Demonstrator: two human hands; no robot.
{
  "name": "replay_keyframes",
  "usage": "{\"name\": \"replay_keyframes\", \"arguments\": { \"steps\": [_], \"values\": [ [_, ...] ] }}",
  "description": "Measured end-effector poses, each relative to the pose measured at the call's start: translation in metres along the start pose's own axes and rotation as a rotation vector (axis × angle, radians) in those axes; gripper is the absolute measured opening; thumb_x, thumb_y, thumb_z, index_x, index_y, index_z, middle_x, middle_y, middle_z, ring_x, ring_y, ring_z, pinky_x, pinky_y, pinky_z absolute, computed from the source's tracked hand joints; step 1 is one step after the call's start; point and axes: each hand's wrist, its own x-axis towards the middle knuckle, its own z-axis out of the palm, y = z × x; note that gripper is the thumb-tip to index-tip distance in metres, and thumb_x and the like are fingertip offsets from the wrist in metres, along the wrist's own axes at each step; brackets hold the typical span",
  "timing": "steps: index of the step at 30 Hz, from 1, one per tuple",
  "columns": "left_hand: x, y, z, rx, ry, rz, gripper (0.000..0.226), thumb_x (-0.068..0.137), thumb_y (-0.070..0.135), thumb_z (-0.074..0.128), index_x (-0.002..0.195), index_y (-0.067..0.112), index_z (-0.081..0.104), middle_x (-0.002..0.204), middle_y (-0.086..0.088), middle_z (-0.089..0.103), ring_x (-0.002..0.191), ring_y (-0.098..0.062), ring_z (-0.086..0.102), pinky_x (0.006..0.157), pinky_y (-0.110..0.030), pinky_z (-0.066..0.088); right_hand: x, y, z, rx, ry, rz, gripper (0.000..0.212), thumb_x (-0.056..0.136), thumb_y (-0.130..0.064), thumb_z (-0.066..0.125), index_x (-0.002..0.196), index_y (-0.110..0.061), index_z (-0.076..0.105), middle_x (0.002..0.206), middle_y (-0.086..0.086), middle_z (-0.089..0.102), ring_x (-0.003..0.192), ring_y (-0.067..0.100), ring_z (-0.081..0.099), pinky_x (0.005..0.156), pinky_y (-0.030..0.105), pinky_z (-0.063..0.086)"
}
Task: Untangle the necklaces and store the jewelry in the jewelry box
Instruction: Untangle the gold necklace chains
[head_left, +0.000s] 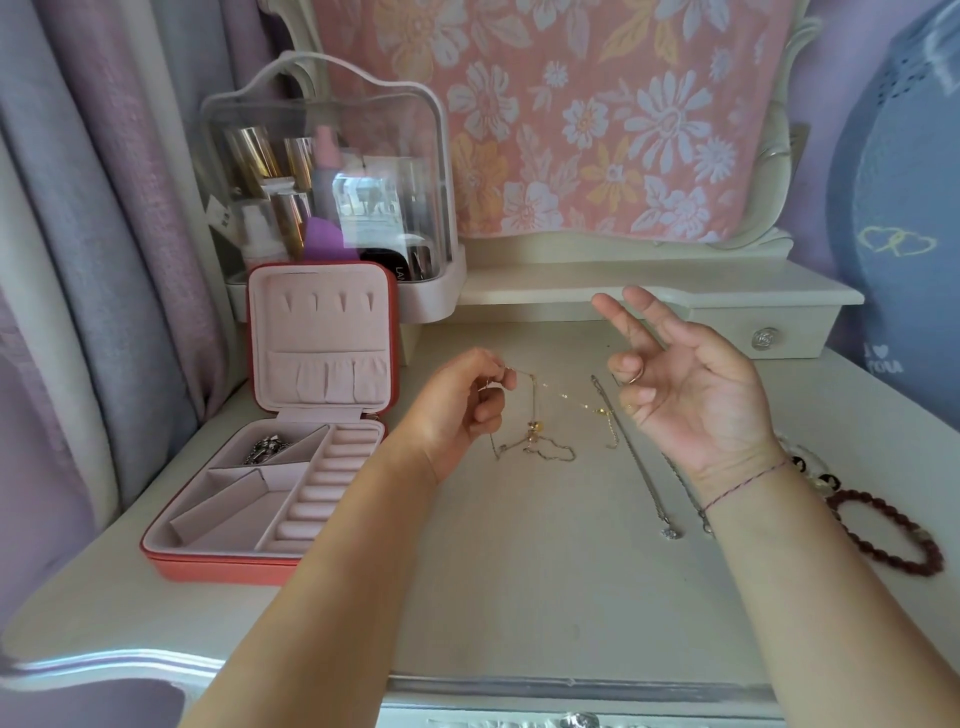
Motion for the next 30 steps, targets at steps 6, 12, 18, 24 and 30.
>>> {"name": "replay_keyframes", "arguments": {
  "steps": [6,12,18,24,30],
  "values": [
    [-0.0011,0.0003,-0.0031,0.206,0.014,-0.043,0.021,0.082,0.007,0.048,0.071,0.021,0.037,0.058,0.004,0.029,0.05,-0.012,0.018,0.043,-0.022,0.014,-0.001,0.0002,0.0017,-0.046,-0.001,-0.003,0.067,0.053,-0.028,0.084,0.115,-0.018,0.062,0.136,0.005,0.057,0.061,0.01,0.054,0.042,0.016,0.042],
    [-0.0027,0.0004,-0.0016,0.503,0.009,-0.061,0.026,0.083,-0.001,0.057,0.098,0.019,0.062,0.048,0.007,0.027,0.044,-0.011,0.022,0.044,-0.023,0.018,-0.0022,-0.0003,0.0026,-0.061,-0.003,-0.014,0.053,0.063,-0.026,0.076,0.113,-0.019,0.061,0.136,0.006,0.055,0.064,0.009,0.055,0.042,0.015,0.041],
    [-0.0038,-0.0029,-0.0002,0.586,0.003,-0.061,0.019,0.082,0.018,0.074,0.101,0.018,0.075,0.049,0.012,0.047,0.043,-0.01,0.02,0.043,-0.022,0.016,-0.0018,-0.0016,0.0007,-0.029,-0.037,-0.014,0.063,0.053,-0.028,0.085,0.111,-0.019,0.064,0.14,0.007,0.053,0.067,0.01,0.056,0.043,0.015,0.043],
    [-0.0049,-0.0003,0.0028,0.548,0.034,-0.062,0.022,0.085,0.026,0.073,0.103,0.013,0.075,0.036,0.015,0.038,0.039,-0.008,0.019,0.04,-0.02,0.017,-0.0018,-0.0022,0.0005,-0.011,-0.054,-0.009,0.06,0.053,-0.028,0.086,0.109,-0.019,0.065,0.138,0.007,0.054,0.067,0.01,0.056,0.042,0.015,0.043],
    [-0.0062,0.0021,0.006,0.503,0.092,-0.017,0.023,0.088,0.022,0.07,0.106,0.008,0.073,0.033,0.016,0.04,0.032,-0.005,0.022,0.038,-0.015,0.019,-0.0024,-0.0022,0.0025,-0.068,-0.002,-0.001,0.043,0.064,-0.028,0.075,0.104,-0.015,0.065,0.136,0.004,0.056,0.064,0.008,0.056,0.041,0.015,0.041]
  ]
}}
